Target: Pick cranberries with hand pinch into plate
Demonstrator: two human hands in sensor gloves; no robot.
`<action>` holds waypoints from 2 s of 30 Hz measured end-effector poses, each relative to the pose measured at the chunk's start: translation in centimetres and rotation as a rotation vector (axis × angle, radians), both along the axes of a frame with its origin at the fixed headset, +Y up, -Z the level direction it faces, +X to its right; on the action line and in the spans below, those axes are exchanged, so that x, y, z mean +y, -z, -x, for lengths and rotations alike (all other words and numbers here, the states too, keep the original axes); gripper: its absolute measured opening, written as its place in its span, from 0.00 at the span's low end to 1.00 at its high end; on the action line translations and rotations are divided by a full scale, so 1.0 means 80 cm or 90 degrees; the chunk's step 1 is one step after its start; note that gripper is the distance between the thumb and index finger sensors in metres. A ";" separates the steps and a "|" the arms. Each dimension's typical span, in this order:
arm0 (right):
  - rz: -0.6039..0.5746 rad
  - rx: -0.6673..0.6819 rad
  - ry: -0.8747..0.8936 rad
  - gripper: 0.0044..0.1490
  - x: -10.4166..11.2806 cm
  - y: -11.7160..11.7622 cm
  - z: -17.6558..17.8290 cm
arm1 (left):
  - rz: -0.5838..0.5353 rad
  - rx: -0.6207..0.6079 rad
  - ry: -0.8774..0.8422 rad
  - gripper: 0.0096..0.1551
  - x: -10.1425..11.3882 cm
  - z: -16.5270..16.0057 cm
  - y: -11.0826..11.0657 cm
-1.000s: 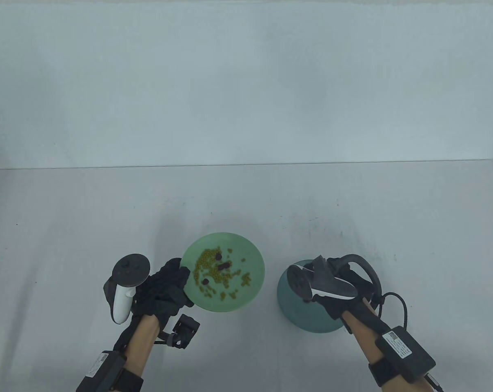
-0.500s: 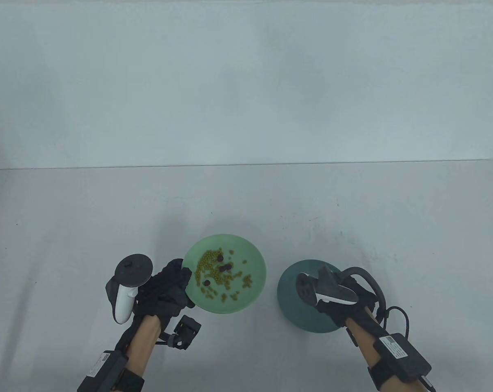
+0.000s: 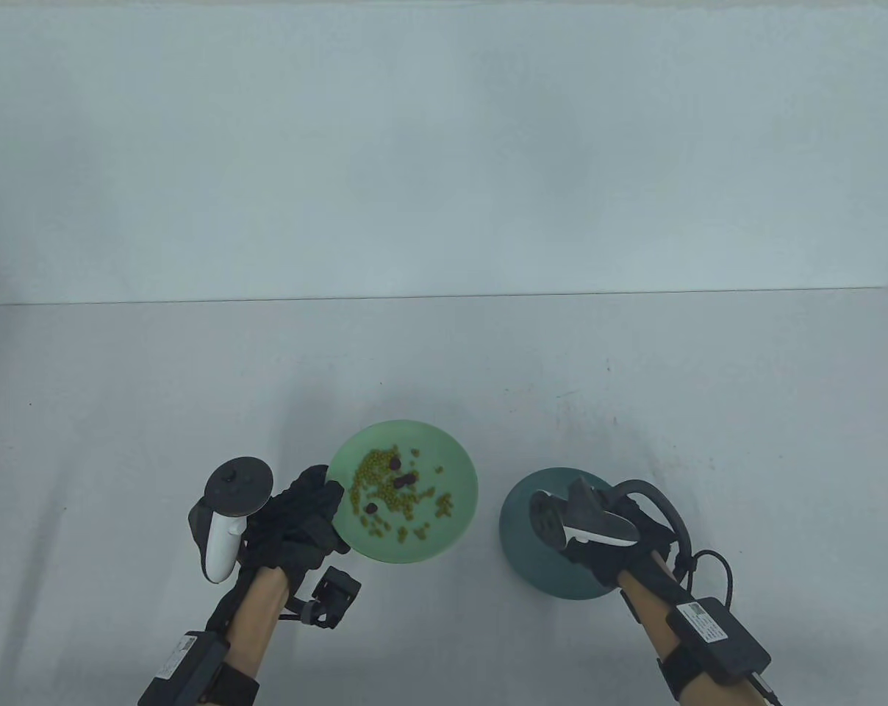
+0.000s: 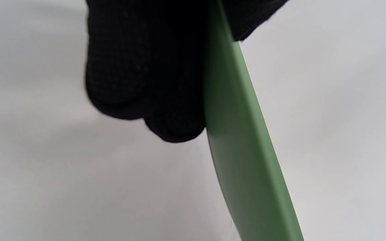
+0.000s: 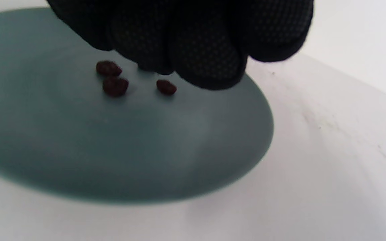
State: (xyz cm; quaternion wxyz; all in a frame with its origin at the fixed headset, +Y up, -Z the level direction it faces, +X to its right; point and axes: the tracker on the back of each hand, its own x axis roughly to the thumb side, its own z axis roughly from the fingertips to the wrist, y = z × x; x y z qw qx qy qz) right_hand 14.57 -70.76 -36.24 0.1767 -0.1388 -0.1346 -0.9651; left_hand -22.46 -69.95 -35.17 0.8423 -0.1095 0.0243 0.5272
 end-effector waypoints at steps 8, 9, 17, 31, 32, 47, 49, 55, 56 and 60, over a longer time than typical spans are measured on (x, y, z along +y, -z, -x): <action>-0.072 0.013 0.029 0.33 0.071 0.001 0.015 | 0.001 -0.001 -0.001 0.29 0.001 0.000 0.000; -0.079 0.019 0.030 0.33 0.078 0.000 0.019 | 0.001 -0.002 0.000 0.29 0.000 0.000 0.000; -0.146 0.104 0.037 0.32 0.146 -0.012 0.081 | 0.005 -0.006 0.002 0.29 0.000 -0.002 0.000; -0.151 0.199 0.046 0.32 0.146 -0.003 0.179 | 0.006 -0.013 -0.003 0.29 0.000 -0.005 -0.001; -0.148 0.203 0.047 0.32 0.143 -0.001 0.184 | 0.006 -0.013 -0.003 0.29 0.000 -0.006 -0.001; -0.136 0.255 0.047 0.32 0.111 0.005 0.216 | 0.008 -0.015 -0.004 0.29 0.000 -0.007 -0.002; -0.135 0.260 0.044 0.32 0.106 0.005 0.218 | 0.008 -0.015 -0.004 0.29 -0.001 -0.007 -0.002; -0.131 0.269 0.037 0.31 0.097 0.007 0.223 | 0.009 -0.015 -0.004 0.29 -0.001 -0.007 -0.002; -0.129 0.270 0.036 0.31 0.097 0.008 0.224 | 0.009 -0.015 -0.005 0.29 -0.001 -0.007 -0.002; -0.127 0.275 0.036 0.31 0.095 0.007 0.225 | 0.007 -0.014 -0.004 0.29 -0.001 -0.007 -0.003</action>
